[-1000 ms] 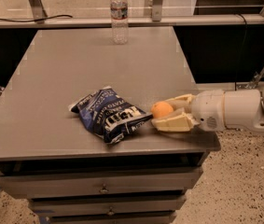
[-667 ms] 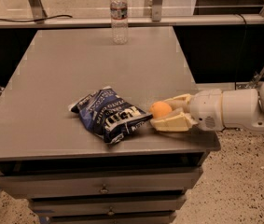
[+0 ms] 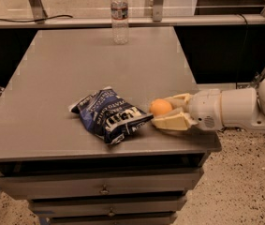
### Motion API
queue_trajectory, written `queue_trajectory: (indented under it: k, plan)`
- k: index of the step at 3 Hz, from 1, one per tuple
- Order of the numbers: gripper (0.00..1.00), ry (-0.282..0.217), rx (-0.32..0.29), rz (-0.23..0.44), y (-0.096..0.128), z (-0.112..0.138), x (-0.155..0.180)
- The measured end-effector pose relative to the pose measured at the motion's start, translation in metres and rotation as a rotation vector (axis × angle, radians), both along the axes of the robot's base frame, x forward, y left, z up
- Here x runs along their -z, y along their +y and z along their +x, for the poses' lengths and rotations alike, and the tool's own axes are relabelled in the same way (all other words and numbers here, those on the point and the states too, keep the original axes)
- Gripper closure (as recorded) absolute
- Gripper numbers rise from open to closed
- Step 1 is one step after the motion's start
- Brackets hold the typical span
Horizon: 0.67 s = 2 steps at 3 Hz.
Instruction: Move orange near blue chip bag
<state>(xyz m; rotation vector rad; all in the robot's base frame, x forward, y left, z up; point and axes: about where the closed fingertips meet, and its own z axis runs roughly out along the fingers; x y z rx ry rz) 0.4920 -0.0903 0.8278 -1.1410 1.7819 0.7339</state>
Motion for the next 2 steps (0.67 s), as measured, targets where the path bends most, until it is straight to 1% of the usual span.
queue_trajectory:
  k: [1, 2]
  plan:
    - [0.13, 0.0, -0.013, 0.004, 0.0013, 0.0, 0.0002]
    - [0.0, 0.0, -0.02, 0.005, 0.0019, -0.0001, 0.0005]
